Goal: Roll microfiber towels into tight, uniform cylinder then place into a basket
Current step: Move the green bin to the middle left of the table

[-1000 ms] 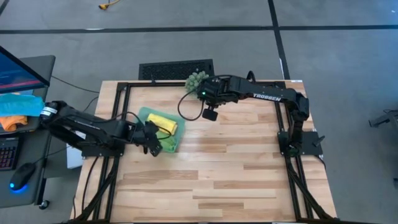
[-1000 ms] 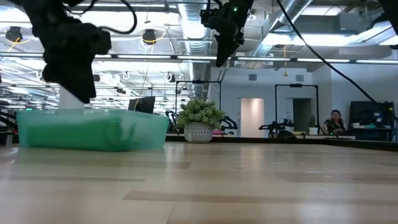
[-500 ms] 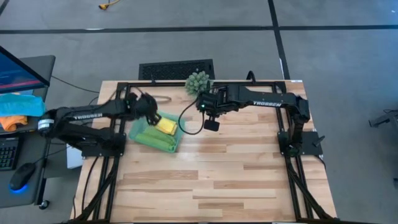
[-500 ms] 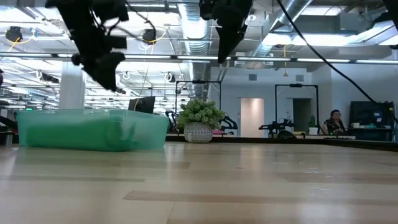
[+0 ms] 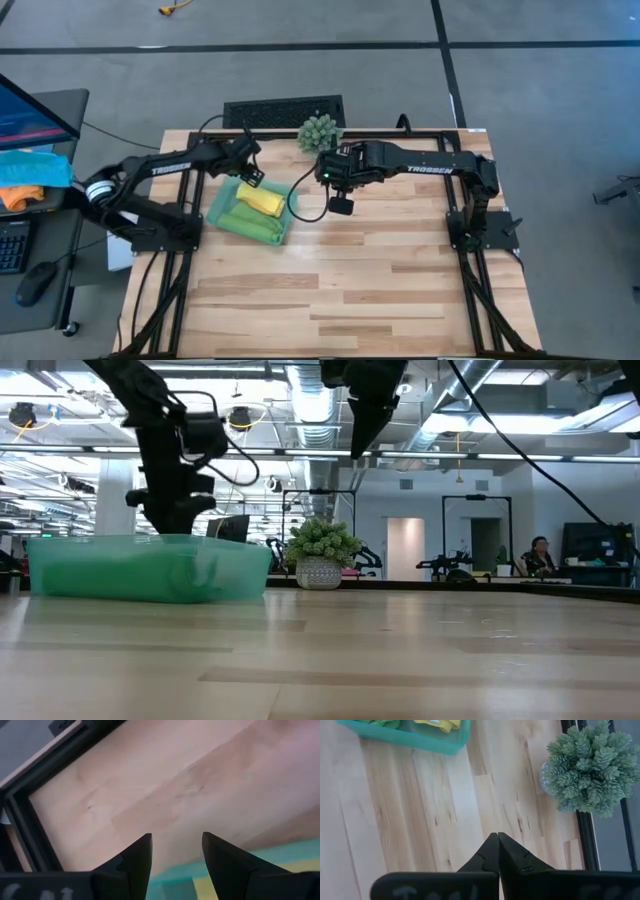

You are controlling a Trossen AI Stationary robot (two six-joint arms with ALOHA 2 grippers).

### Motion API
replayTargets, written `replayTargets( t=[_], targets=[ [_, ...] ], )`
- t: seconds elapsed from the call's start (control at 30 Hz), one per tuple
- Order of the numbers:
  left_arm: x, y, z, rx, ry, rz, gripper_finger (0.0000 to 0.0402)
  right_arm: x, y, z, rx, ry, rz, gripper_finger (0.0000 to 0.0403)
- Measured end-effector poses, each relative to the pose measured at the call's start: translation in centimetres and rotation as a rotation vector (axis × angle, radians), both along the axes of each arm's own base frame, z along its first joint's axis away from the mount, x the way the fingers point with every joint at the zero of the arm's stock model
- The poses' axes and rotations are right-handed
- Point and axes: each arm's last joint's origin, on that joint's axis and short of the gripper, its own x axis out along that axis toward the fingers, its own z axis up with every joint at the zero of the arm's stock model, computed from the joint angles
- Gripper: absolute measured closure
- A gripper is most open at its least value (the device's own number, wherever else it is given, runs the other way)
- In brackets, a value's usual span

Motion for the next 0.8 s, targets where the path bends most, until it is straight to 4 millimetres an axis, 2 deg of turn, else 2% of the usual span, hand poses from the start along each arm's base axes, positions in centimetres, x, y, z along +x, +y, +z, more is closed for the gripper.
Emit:
replayTargets(
  t=[0.17, 0.33, 0.6, 0.8],
  targets=[
    [0.3, 0.9, -1.3, -0.023, 0.034, 0.016, 0.0235, 0.0, 0.0, 0.0, 0.000, 0.004, 0.000, 0.0382],
    [0.0, 0.6, -1.8, -0.070, 0.090, 0.031, 0.0235, -0.2, 0.0, -0.1, 0.001, 0.019, 0.000, 0.0386],
    [-1.5, -1.8, -2.0, -0.209, 0.294, 0.068, 0.0235, -0.2, 0.0, -0.1, 0.002, 0.019, -0.001, 0.0382],
    [-1.0, -2.9, -1.4, -0.100, 0.332, 0.039, 0.0235, -0.2, 0.0, -0.1, 0.002, 0.022, -0.001, 0.0386]
  ],
)
